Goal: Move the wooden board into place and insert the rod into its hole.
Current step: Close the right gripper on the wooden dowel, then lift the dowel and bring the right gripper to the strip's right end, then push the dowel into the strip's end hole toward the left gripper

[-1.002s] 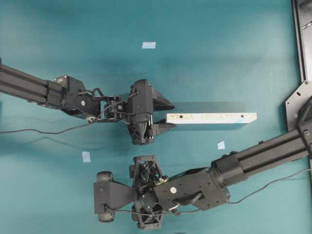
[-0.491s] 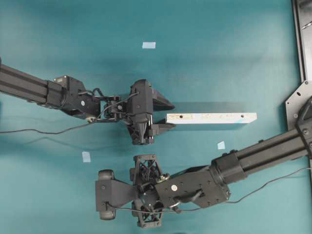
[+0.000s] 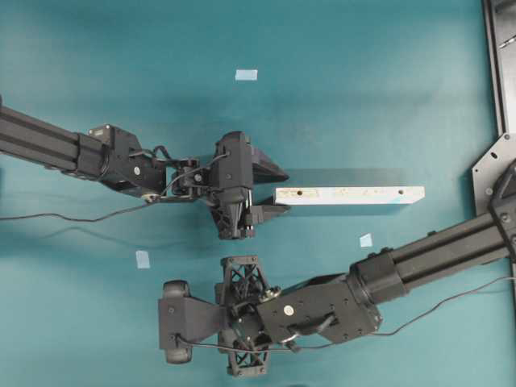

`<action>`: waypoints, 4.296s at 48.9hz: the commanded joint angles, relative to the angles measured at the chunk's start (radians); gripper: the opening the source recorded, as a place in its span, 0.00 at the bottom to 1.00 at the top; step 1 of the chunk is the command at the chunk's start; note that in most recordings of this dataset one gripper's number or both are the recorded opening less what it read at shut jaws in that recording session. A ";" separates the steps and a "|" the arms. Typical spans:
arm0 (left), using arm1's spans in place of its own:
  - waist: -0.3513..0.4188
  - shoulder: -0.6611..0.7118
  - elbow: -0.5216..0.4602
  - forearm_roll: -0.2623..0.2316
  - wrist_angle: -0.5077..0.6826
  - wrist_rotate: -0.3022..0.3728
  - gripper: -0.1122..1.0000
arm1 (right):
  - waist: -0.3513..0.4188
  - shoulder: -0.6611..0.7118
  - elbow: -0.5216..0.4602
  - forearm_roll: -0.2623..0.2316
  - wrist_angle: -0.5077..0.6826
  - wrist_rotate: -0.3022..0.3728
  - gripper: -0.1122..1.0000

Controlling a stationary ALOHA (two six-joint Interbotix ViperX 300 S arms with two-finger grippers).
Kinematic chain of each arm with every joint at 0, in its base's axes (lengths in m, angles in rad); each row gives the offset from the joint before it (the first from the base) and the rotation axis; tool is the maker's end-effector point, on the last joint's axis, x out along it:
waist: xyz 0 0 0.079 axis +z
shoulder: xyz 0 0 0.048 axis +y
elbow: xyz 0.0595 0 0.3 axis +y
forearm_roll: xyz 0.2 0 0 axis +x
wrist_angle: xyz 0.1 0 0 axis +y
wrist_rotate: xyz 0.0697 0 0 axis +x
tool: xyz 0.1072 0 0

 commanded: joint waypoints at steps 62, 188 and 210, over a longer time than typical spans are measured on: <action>-0.014 -0.028 0.002 -0.002 0.008 -0.003 0.75 | -0.018 -0.158 0.011 -0.141 0.040 0.002 0.18; -0.018 -0.046 -0.054 -0.005 0.167 -0.012 0.31 | -0.615 -0.943 1.220 -0.224 -1.502 -0.170 0.18; -0.018 -0.038 -0.064 -0.005 0.206 -0.025 0.31 | -0.615 -0.655 1.220 -0.192 -1.832 -0.216 0.18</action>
